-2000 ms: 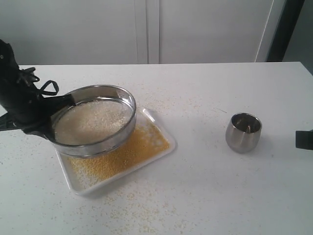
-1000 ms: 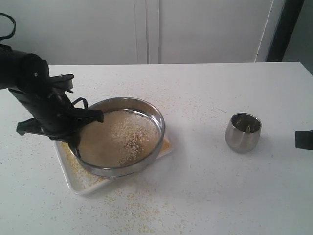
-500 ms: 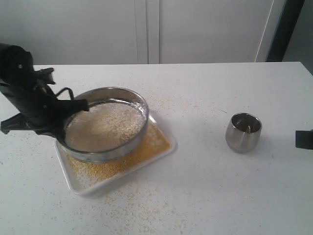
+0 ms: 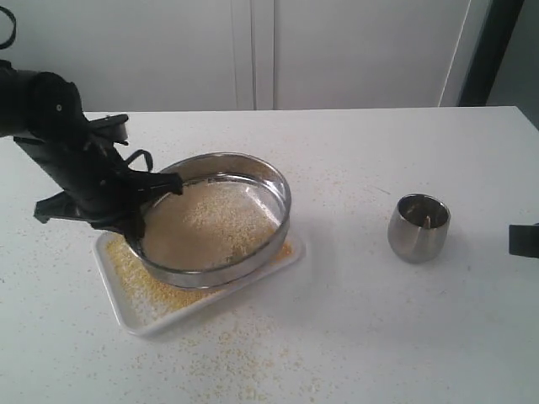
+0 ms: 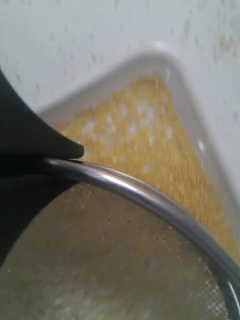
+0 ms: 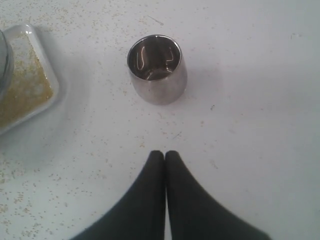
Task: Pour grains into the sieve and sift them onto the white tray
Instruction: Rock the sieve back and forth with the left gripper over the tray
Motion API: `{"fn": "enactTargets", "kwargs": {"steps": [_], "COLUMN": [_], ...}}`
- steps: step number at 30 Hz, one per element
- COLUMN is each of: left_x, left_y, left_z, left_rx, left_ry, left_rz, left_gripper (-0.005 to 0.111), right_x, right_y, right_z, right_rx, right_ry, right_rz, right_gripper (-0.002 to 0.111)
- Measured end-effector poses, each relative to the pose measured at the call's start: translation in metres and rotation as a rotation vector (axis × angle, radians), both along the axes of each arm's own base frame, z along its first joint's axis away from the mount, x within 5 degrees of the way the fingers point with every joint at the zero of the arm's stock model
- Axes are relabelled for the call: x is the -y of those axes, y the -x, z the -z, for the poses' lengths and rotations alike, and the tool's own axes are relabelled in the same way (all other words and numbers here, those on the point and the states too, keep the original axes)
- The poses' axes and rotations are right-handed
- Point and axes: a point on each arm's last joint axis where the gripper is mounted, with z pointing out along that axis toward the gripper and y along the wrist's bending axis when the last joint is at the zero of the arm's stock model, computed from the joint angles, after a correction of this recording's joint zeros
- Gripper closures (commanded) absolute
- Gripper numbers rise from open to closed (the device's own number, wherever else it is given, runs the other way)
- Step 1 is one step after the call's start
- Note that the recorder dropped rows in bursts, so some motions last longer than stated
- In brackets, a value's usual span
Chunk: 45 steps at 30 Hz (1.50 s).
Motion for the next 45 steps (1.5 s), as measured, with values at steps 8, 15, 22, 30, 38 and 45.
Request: {"fn": "enactTargets", "kwargs": {"steps": [8, 15, 22, 30, 38, 45], "left_x": [0.006, 0.005, -0.016, -0.035, 0.003, -0.023], "left_y": [0.003, 0.004, 0.001, 0.010, 0.012, 0.009], "left_z": [0.005, 0.015, 0.016, 0.006, 0.006, 0.003], "left_rx": [0.017, 0.055, 0.002, -0.080, 0.028, 0.002], "left_ry": [0.030, 0.002, -0.023, -0.091, 0.035, 0.005], "left_rz": [0.007, 0.067, -0.010, -0.029, 0.044, -0.030], "left_gripper": [0.107, 0.107, 0.107, 0.107, 0.107, 0.107], "right_x": [0.000, 0.000, 0.000, 0.000, 0.000, 0.000], "right_y": [0.000, 0.000, 0.000, 0.000, 0.000, 0.000], "right_z": [0.000, 0.000, 0.000, 0.000, 0.000, 0.000], "right_rx": [-0.002, -0.003, -0.003, -0.003, -0.003, -0.003], "right_ry": [-0.011, -0.012, -0.014, -0.014, -0.014, -0.014], "right_rz": [0.010, 0.012, 0.013, 0.013, 0.013, 0.013], "right_gripper": [0.108, 0.108, 0.108, 0.108, 0.108, 0.108]}}
